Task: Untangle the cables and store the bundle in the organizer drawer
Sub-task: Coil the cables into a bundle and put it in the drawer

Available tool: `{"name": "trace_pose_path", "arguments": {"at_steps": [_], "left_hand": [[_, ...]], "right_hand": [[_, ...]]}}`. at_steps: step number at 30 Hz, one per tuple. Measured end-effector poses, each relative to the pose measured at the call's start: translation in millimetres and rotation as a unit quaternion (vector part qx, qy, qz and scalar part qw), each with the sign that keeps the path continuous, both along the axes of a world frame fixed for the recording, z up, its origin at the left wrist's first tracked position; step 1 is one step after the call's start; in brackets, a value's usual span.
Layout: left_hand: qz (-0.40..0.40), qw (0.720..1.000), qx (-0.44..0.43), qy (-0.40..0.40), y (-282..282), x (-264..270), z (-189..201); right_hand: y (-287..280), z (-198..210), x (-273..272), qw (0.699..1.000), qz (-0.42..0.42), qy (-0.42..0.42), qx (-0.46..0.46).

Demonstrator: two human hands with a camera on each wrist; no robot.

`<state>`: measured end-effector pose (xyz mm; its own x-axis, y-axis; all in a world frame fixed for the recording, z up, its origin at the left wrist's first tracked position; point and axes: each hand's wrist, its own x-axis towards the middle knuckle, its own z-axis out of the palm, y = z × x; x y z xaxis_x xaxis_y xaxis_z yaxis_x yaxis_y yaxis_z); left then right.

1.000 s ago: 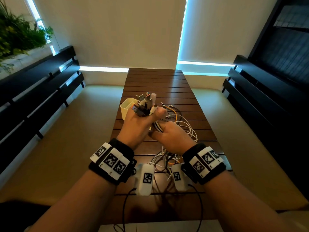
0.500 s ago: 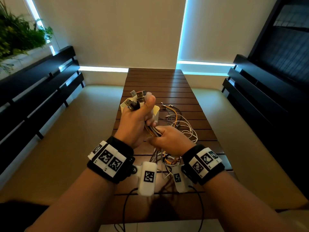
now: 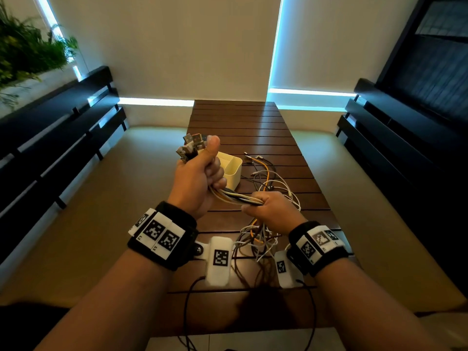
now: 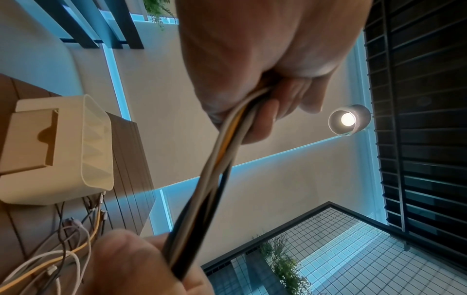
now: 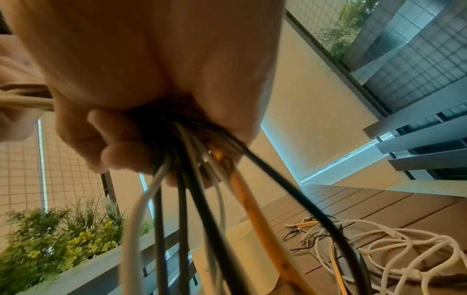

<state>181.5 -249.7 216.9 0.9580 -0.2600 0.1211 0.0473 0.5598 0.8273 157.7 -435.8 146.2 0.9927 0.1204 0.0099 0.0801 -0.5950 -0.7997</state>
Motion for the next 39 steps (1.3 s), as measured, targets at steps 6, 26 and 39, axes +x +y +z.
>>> {"name": "trace_pose_path", "arguments": {"at_steps": [6,26,39], "left_hand": [[0.006,0.999,0.031,-0.013,2,3,-1],[-0.067,0.982,0.161,-0.072,-13,-1,-14],[-0.088,0.978,0.172,-0.074,1,10,-14]], "right_hand": [[-17,15,-1,0.986,0.092,0.132,-0.032],[35,93,4,0.983,0.117,-0.127,0.070],[54,76,19,0.957,0.116,-0.128,0.231]]}}
